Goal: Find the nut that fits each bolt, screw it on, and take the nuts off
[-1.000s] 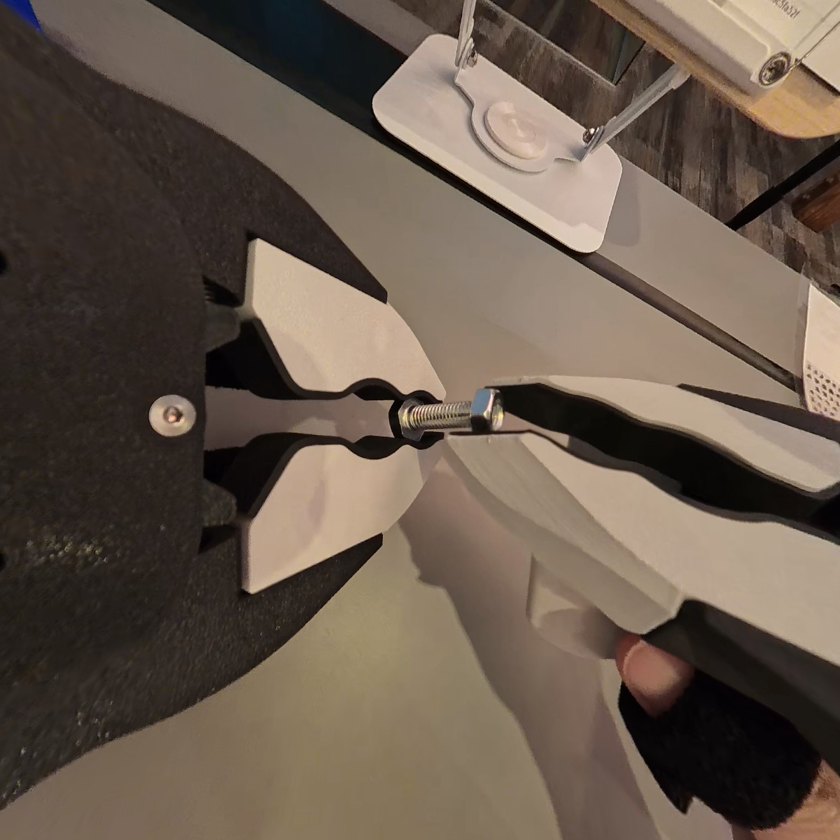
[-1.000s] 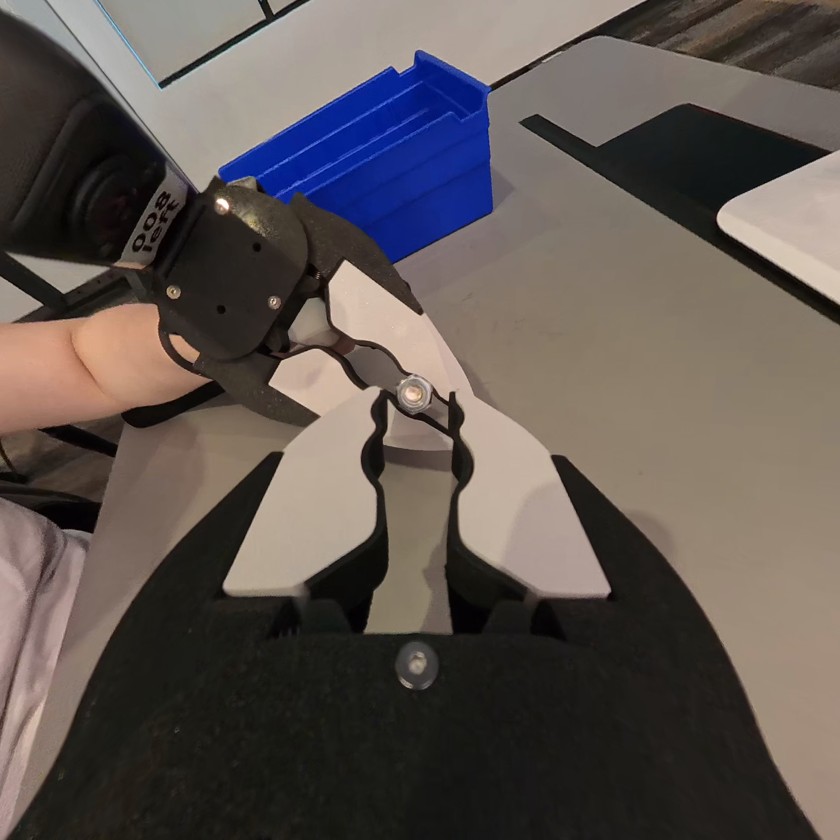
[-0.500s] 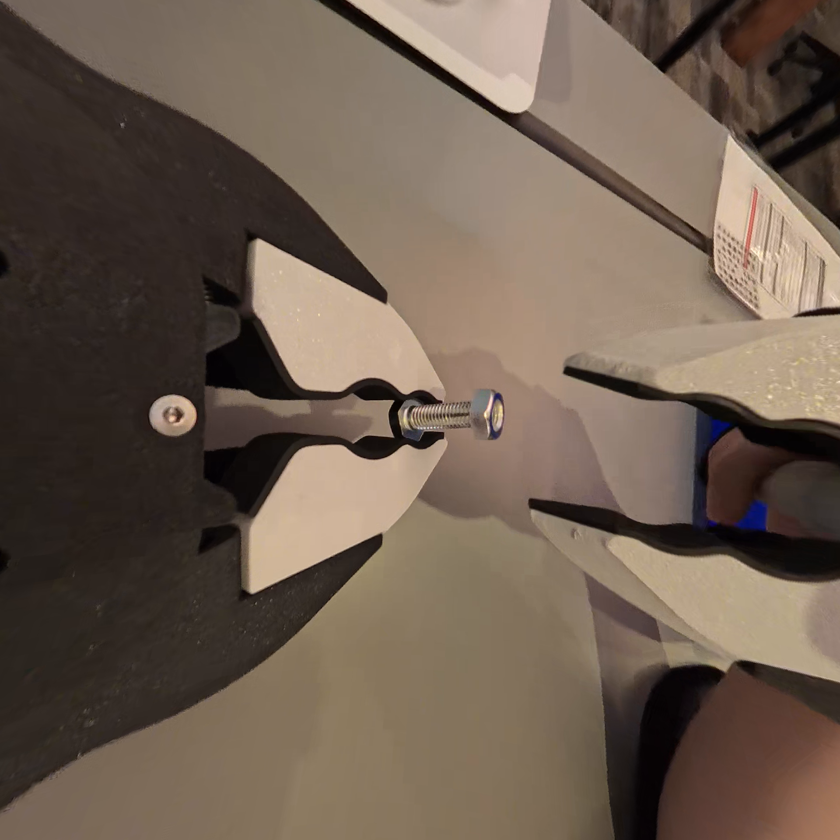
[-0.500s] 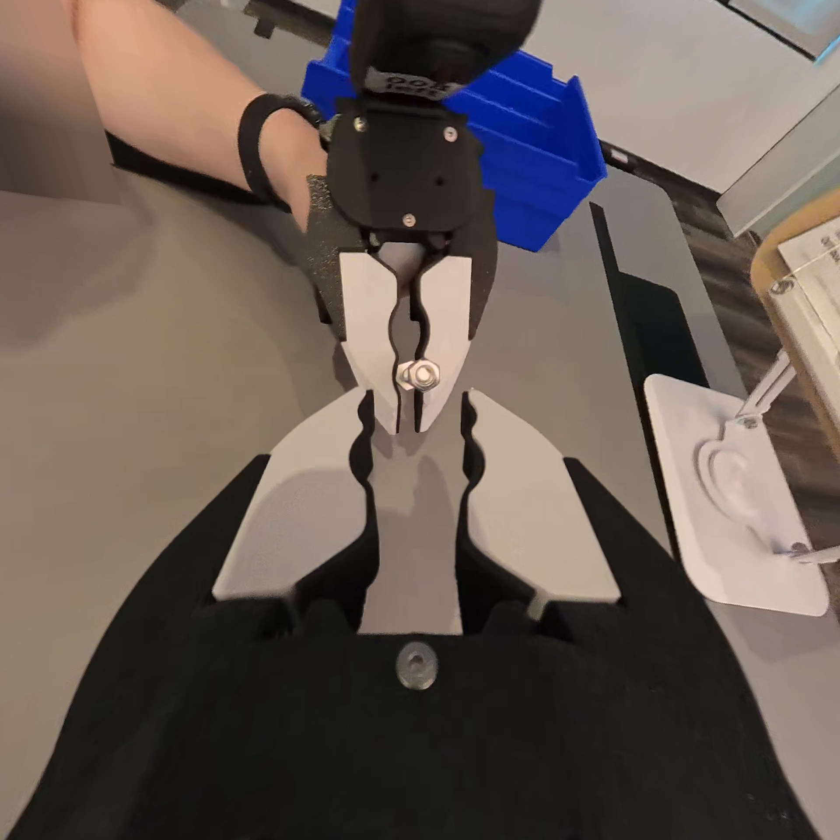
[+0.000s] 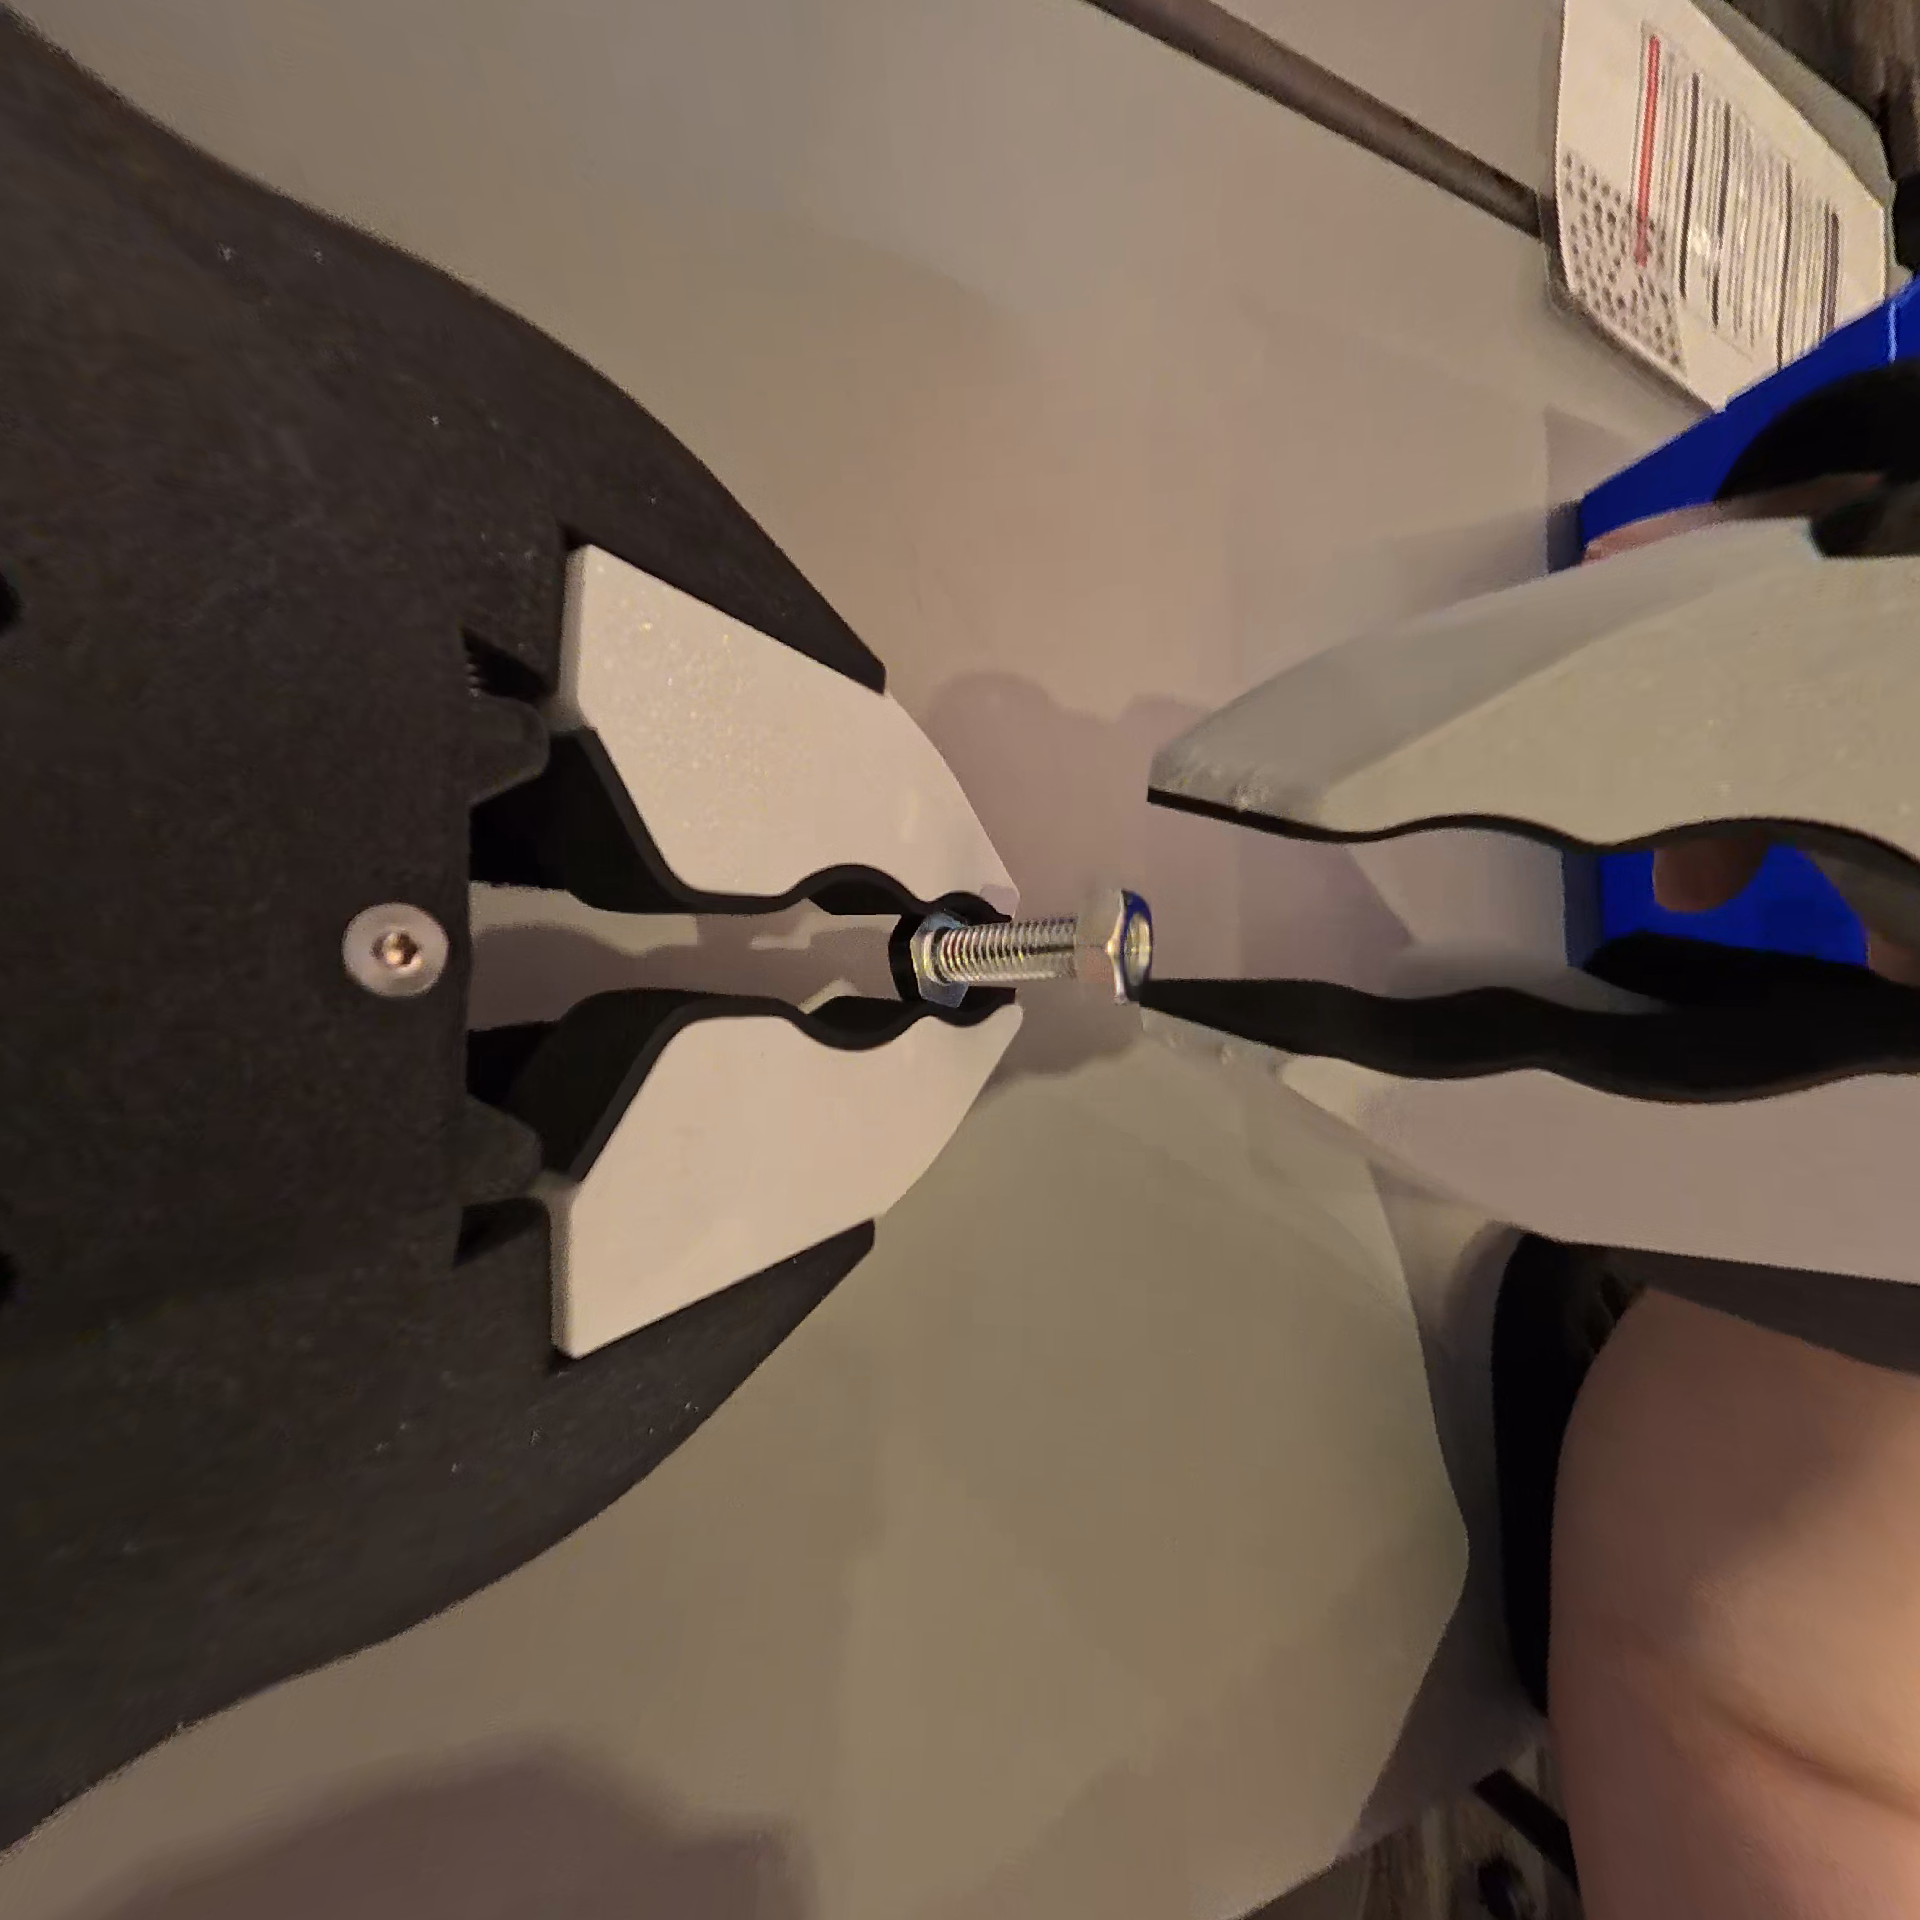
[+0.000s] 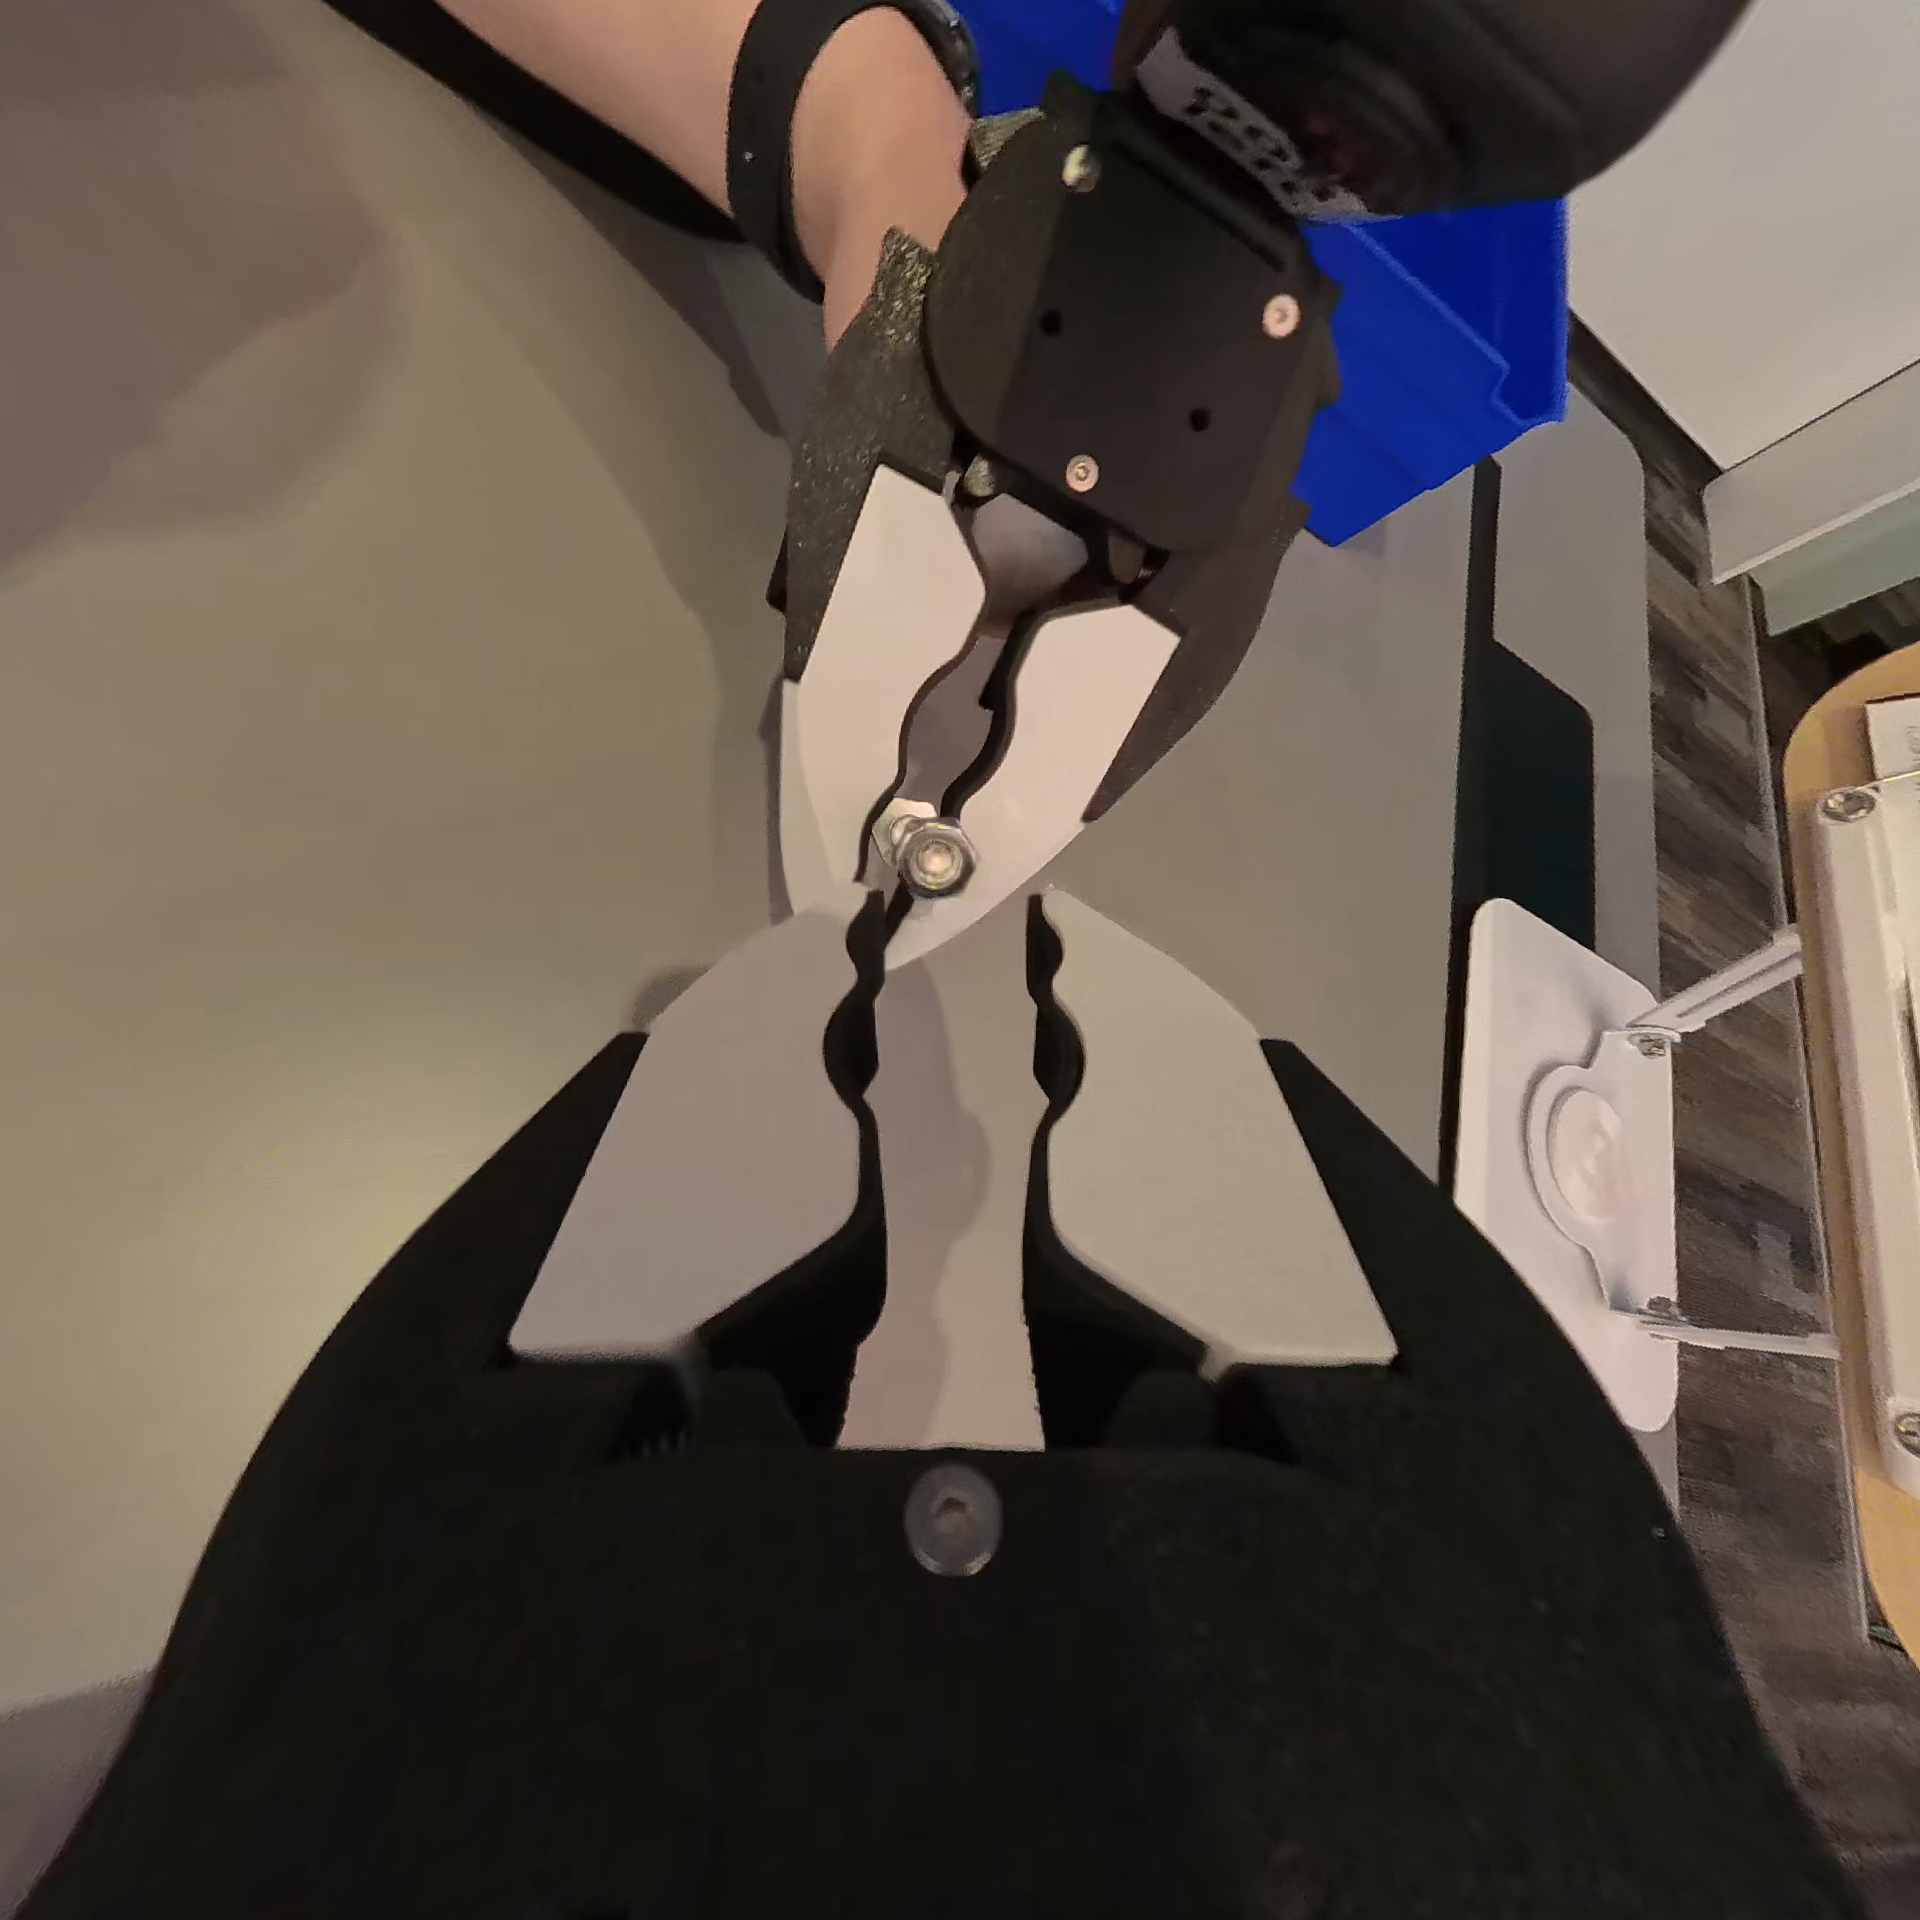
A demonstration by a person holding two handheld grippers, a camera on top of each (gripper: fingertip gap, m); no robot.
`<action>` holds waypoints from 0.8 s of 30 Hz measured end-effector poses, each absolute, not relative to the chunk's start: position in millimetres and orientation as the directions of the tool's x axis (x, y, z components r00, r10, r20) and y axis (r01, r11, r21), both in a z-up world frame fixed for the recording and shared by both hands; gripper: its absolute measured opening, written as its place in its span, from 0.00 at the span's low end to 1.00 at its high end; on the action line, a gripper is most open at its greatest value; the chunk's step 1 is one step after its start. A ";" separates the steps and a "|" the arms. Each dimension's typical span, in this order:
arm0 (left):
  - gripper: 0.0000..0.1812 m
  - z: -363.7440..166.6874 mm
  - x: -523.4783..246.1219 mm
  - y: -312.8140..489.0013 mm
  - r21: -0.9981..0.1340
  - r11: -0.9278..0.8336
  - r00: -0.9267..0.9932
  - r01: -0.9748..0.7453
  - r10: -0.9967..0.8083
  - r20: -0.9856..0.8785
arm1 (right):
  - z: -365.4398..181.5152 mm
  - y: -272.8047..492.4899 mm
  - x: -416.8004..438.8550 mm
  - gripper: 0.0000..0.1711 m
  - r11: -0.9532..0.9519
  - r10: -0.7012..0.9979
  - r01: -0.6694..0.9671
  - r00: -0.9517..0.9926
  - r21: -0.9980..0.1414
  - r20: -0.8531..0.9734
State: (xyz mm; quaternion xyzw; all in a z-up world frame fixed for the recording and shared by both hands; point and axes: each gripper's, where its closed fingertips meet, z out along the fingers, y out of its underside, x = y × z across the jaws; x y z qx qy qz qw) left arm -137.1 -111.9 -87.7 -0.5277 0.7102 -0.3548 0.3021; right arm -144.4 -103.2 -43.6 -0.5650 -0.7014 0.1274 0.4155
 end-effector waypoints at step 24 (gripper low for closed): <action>0.05 -88.7 -151.9 -144.2 -0.809 0.181 -0.432 -0.559 -0.896 0.098 | -44.9 -131.4 -162.4 0.09 0.415 0.867 0.740 -0.147 -0.529 0.475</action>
